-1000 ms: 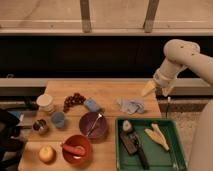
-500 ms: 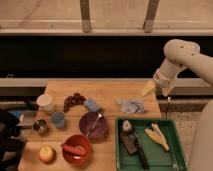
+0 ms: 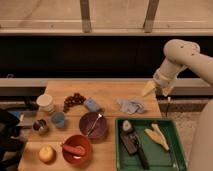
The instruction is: Place grapes in plastic cup
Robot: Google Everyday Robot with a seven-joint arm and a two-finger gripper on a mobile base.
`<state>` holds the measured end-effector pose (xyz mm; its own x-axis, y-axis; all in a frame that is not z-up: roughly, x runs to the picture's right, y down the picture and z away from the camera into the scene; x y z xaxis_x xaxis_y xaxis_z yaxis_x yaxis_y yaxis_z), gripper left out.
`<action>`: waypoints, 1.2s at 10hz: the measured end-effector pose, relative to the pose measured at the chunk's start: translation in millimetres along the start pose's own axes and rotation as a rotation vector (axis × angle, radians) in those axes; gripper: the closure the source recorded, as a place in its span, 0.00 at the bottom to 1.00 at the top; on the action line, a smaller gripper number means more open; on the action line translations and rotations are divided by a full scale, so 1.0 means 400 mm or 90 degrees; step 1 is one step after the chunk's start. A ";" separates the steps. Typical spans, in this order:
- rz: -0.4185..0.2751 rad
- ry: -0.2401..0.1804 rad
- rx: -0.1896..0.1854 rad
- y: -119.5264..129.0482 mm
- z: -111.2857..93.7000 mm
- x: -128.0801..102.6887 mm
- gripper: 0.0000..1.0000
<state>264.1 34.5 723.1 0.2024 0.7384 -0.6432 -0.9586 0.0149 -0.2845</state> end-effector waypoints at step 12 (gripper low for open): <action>-0.176 -0.114 0.027 0.252 -0.002 -0.223 0.20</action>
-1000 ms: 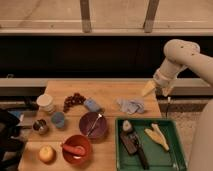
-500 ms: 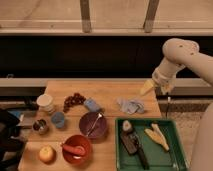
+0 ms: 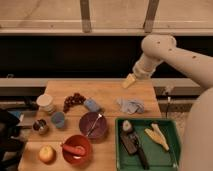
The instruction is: Place grapes in plastic cup
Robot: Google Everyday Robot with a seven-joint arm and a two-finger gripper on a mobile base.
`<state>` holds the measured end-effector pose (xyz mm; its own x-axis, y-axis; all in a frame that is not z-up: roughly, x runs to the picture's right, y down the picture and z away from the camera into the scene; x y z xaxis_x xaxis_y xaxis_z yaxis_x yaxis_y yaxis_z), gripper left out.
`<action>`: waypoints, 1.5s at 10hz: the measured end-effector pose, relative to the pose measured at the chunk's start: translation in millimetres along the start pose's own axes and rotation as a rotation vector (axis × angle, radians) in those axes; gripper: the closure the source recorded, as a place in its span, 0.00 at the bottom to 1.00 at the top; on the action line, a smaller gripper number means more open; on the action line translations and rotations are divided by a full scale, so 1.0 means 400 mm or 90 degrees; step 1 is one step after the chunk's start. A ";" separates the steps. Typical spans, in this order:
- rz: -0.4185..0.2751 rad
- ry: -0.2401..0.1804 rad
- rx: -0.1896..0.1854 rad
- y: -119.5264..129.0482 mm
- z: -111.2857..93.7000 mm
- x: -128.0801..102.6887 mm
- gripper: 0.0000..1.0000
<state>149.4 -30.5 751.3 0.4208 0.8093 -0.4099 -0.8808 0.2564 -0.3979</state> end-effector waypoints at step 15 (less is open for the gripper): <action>-0.204 -0.097 -0.028 0.324 0.057 -0.261 0.20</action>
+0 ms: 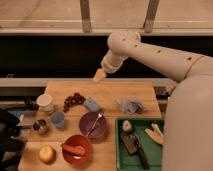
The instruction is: Place grapes in plastic cup
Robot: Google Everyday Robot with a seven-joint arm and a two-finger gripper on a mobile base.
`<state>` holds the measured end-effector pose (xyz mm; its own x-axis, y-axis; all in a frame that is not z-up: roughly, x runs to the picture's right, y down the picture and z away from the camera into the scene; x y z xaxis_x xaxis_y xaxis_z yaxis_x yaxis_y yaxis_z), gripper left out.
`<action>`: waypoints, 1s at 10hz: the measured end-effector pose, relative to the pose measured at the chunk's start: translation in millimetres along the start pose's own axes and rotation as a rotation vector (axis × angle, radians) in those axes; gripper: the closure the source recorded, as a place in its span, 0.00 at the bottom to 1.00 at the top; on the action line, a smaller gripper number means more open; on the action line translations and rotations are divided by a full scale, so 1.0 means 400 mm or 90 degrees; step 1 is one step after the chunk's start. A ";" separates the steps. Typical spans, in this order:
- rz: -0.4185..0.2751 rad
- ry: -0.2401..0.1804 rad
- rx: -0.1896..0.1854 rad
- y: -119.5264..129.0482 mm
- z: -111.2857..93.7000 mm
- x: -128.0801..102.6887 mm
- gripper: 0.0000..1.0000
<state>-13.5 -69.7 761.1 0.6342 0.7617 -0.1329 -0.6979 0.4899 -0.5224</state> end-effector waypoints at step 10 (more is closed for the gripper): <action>-0.253 -0.038 -0.135 0.317 0.088 -0.178 0.20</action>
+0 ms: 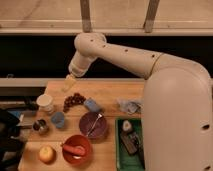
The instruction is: Place grapes in plastic cup
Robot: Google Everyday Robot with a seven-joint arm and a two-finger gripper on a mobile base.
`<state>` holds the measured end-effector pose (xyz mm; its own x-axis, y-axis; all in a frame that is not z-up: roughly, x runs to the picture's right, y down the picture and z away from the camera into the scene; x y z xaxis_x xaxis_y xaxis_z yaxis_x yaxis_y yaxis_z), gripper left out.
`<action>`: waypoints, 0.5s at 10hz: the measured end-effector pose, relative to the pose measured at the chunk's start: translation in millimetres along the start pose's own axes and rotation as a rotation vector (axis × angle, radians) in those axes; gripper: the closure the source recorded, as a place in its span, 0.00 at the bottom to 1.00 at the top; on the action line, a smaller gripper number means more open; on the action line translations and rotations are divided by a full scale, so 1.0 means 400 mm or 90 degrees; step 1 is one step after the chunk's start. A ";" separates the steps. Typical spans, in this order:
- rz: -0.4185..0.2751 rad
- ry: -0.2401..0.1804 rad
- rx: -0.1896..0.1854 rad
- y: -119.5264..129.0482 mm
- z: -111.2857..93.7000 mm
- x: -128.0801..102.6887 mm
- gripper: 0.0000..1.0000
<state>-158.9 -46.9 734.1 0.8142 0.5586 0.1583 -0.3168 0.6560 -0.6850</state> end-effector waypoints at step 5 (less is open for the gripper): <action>-0.001 0.017 0.002 0.009 0.059 0.005 0.20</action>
<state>-169.9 -31.4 748.8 0.8271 0.5443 0.1399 -0.3179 0.6584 -0.6822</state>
